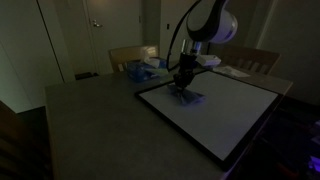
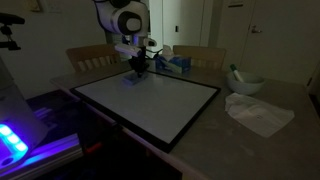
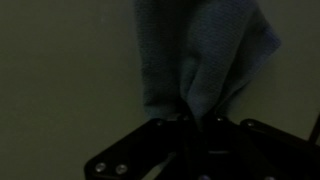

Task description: Use the towel to wipe the whiteboard

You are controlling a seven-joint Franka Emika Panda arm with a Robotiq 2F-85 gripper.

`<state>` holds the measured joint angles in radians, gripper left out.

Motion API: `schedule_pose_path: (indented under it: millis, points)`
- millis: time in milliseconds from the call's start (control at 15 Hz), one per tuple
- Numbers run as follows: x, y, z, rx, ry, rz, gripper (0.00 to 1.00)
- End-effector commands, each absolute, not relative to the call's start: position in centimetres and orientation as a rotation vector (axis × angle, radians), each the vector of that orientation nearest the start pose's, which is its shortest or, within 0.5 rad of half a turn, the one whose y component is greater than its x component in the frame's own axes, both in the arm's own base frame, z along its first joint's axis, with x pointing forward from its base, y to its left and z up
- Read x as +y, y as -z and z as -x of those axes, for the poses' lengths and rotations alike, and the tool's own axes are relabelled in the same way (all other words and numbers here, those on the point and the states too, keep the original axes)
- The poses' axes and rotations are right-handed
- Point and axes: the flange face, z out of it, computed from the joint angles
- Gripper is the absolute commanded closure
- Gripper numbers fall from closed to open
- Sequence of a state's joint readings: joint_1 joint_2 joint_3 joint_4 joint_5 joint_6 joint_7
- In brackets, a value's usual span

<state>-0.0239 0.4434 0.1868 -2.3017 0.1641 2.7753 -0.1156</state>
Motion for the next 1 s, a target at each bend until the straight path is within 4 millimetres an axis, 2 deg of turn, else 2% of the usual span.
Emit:
schedule_pose_path:
  millis: [0,533,933]
  points:
    - [8.6,-14.6,-49.1,-0.110,0.023,2.999,0.97]
    - [8.3,-14.8,-45.7,-0.044,-0.076,2.989,0.97]
    - [8.6,-14.3,-42.8,-0.095,-0.252,2.936,0.97]
